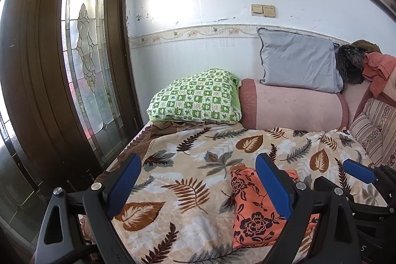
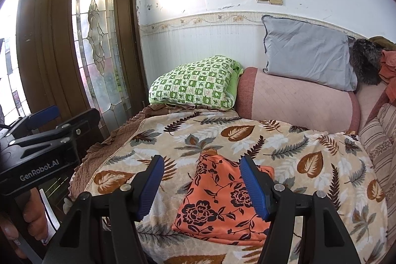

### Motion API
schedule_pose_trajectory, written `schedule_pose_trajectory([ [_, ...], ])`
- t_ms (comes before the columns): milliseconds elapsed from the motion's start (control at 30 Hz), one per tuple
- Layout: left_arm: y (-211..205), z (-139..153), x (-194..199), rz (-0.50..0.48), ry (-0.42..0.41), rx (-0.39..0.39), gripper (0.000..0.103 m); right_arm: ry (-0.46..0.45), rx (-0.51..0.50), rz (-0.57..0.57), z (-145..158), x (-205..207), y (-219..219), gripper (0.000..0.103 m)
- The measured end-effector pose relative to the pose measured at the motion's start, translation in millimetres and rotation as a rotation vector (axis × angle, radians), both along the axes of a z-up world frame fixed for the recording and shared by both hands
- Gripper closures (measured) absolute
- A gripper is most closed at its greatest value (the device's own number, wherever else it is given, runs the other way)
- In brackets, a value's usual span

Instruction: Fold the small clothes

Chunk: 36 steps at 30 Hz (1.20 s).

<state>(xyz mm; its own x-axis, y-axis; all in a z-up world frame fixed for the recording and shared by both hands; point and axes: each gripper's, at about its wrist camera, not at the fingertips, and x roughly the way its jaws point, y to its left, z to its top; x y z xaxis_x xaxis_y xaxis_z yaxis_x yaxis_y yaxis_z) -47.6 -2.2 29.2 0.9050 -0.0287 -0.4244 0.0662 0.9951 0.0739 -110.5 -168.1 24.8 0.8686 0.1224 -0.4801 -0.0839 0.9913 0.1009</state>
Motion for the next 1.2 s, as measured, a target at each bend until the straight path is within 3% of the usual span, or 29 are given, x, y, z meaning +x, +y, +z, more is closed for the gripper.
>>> schedule_pose_trajectory([
  [567,3.8,-13.6,11.6,-0.023,0.029,-0.018,0.009,0.022,-0.010,-0.004,-9.5,14.4,7.4,0.036],
  [1000,-4.5,-25.5,27.0,-0.055,0.059,-0.014,0.009,0.019,-0.013,-0.116,-16.9,13.2,-10.3,0.036],
  [1200,-12.7,-29.5,29.7,-0.082,0.070,-0.014,0.009,0.038,0.038,-0.174,-20.9,11.3,-33.2,0.036],
])
